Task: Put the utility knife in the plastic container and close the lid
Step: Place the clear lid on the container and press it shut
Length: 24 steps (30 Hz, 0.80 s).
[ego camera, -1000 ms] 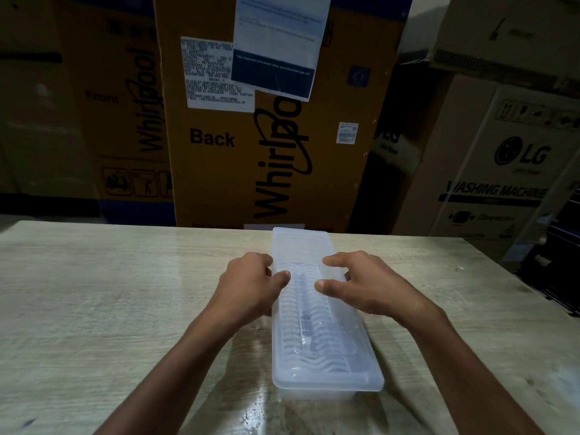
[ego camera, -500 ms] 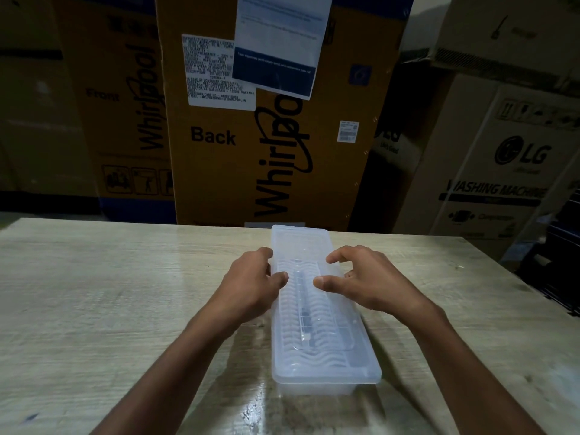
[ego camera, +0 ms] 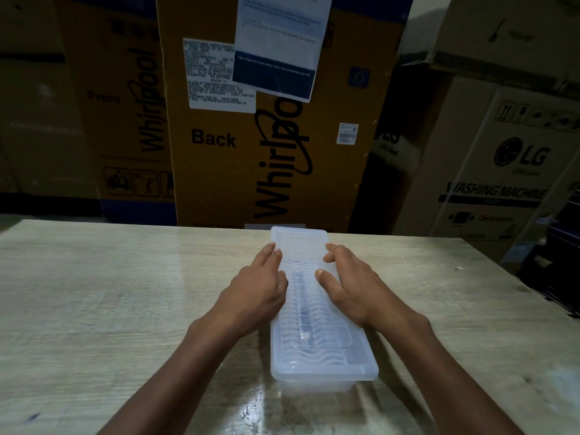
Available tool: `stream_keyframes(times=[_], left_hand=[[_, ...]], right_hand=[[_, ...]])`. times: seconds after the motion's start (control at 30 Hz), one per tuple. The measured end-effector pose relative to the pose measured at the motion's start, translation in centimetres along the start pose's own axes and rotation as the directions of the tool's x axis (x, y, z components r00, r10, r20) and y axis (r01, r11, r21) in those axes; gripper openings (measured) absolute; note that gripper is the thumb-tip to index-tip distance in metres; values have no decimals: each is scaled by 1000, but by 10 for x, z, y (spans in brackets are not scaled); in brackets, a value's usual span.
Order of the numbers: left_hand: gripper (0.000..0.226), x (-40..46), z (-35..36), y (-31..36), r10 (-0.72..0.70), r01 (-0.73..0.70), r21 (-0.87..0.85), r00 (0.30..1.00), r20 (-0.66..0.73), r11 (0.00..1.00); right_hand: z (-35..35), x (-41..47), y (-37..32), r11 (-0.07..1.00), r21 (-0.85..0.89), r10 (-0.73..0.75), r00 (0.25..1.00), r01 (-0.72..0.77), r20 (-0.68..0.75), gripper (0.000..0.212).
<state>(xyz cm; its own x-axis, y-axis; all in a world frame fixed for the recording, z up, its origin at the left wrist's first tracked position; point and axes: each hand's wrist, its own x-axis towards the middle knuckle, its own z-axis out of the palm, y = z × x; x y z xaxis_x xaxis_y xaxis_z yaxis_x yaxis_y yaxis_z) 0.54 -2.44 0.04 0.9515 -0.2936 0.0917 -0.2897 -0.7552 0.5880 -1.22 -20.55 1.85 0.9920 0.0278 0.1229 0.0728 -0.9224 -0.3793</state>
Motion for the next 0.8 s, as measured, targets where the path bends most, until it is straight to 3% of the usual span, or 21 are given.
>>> stream_keyframes(times=[0.23,0.5,0.67,0.8], left_hand=[[53,0,0,1,14,-14,40,1000,16,999],[56,4,1,-5,-2,2,17,1000,-4,1000],[53,20,-6,1,-29,36,121,998,-52,992],[64,43,-9,1,-37,29,209,999,34,977]], right_hand=[[2,25,-10,992,-119,23,999,-28,-43,56],[8,40,-7,994,-102,41,999,-41,-1,52],[9,39,-10,986,-165,38,999,-32,32,66],[10,37,-10,984,-174,41,998,-34,39,65]])
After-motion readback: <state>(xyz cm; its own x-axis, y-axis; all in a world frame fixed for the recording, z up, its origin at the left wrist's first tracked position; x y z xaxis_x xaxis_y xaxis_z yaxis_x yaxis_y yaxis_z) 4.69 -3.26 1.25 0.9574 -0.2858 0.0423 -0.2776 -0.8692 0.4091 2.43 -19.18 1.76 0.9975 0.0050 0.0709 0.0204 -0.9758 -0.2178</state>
